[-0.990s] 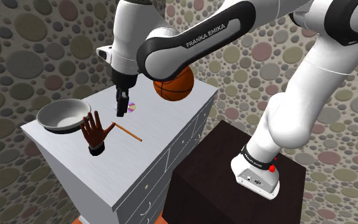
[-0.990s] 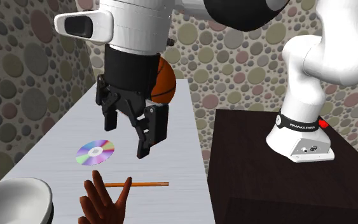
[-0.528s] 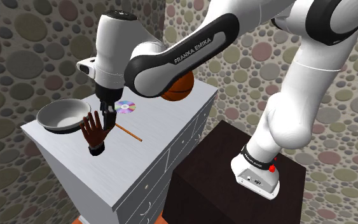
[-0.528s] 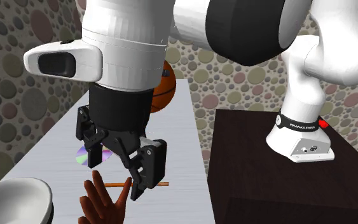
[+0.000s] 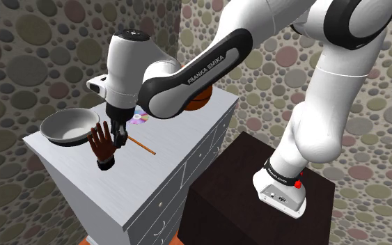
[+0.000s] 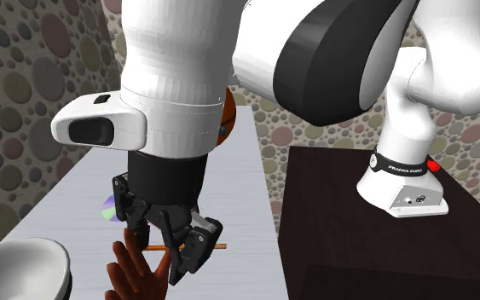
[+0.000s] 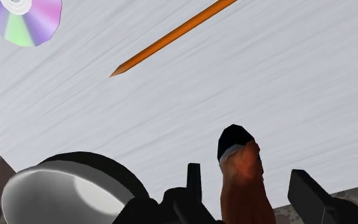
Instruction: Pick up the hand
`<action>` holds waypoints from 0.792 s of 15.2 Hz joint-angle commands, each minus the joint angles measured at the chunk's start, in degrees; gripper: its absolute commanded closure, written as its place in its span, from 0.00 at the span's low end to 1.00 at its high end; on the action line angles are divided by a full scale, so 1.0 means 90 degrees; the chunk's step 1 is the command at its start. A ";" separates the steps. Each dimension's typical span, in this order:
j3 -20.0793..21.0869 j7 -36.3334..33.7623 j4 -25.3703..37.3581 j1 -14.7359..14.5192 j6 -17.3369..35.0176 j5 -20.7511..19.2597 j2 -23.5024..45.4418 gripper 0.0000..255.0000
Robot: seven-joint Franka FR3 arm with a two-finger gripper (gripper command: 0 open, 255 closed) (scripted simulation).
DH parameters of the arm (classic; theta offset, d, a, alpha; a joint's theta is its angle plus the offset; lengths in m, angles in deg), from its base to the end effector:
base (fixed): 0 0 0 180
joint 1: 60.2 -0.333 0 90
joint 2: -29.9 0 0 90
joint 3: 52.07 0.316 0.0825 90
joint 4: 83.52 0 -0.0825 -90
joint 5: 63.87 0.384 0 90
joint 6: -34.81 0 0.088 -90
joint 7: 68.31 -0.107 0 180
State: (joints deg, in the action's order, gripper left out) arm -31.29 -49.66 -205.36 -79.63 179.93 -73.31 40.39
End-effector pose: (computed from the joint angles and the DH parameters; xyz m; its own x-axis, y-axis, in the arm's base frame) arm 0.4503 0.3771 0.3531 0.3986 0.8947 0.2017 0.8945 -0.4278 0.1299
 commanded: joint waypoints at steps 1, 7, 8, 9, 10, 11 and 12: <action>-0.0002 -0.0007 -0.0011 -0.0002 0.0021 -0.0008 0.0008 1.00; -0.0002 -0.0005 -0.0016 -0.0001 0.0022 -0.0006 0.0004 1.00; -0.0002 -0.0005 -0.0017 -0.0001 0.0022 -0.0006 0.0003 1.00; -0.0001 -0.0008 -0.0007 -0.0004 0.0013 -0.0007 0.0005 1.00; 0.0013 0.0024 0.0018 0.0006 -0.0062 0.0036 -0.0050 1.00; 0.0025 0.0055 0.0047 0.0015 -0.0138 0.0077 -0.0102 1.00; 0.0036 0.0085 0.0076 0.0024 -0.0213 0.0118 -0.0153 1.00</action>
State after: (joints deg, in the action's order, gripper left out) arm -31.05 -49.25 -204.99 -79.53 178.70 -72.62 39.44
